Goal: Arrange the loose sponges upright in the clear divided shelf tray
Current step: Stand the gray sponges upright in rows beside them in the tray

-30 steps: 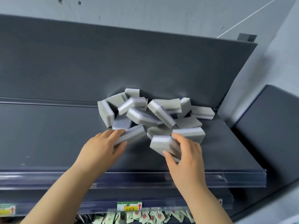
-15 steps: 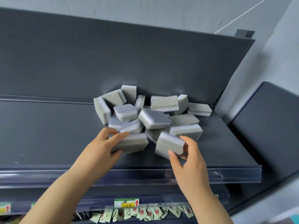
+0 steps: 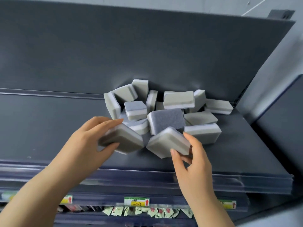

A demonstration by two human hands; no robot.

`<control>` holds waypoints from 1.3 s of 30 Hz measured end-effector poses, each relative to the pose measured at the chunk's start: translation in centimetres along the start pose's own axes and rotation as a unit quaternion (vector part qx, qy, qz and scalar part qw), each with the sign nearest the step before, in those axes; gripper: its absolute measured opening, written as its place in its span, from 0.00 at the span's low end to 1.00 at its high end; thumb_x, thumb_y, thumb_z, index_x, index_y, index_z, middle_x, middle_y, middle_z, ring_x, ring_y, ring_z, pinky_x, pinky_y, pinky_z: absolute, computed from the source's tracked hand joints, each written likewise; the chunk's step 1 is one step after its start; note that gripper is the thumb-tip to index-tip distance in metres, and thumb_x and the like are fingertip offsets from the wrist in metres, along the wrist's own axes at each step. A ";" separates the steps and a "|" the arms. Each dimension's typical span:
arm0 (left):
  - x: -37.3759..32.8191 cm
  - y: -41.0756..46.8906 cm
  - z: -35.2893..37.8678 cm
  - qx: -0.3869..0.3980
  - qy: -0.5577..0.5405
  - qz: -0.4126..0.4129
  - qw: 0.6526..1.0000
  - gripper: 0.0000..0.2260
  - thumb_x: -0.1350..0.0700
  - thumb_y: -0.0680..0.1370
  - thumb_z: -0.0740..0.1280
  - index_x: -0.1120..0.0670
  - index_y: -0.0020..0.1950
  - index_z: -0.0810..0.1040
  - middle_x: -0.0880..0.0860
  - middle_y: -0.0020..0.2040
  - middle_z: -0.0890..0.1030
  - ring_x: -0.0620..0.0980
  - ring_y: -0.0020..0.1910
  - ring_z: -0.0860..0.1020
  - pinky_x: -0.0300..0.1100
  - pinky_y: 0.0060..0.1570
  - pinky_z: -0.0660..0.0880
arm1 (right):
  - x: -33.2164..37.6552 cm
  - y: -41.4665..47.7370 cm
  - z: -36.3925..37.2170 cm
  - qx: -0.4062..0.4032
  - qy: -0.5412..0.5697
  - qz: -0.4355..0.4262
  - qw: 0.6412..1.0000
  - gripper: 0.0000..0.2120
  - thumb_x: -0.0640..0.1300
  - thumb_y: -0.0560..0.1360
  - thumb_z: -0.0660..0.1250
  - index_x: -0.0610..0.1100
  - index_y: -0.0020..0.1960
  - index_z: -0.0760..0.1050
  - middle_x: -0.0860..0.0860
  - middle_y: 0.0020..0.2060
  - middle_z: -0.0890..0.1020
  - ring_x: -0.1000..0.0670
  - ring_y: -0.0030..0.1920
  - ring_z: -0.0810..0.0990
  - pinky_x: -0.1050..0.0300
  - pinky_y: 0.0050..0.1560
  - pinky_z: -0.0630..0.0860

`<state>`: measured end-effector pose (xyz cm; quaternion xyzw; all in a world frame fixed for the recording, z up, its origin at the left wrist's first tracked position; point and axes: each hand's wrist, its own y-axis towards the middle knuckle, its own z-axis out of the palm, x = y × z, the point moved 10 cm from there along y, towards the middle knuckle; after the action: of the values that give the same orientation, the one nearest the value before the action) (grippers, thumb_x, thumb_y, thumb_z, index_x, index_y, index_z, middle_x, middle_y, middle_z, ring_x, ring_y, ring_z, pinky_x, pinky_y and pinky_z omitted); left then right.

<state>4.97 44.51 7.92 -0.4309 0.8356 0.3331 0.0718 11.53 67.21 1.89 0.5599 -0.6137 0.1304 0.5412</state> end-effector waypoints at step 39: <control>16.4 -10.2 -19.8 -0.081 0.043 0.022 0.996 0.19 0.56 0.70 0.68 0.57 0.59 0.79 0.50 0.54 0.79 0.46 0.53 0.72 0.34 0.54 0.66 | 19.8 -5.0 23.2 0.125 -0.077 -0.087 0.985 0.23 0.49 0.73 0.67 0.65 0.62 0.62 0.67 0.53 0.70 0.67 0.53 0.69 0.78 0.51 0.64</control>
<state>5.94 17.06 11.41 -0.4311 0.8172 0.3823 -0.0067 7.84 36.98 6.86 0.6831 -0.5811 0.1148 0.4272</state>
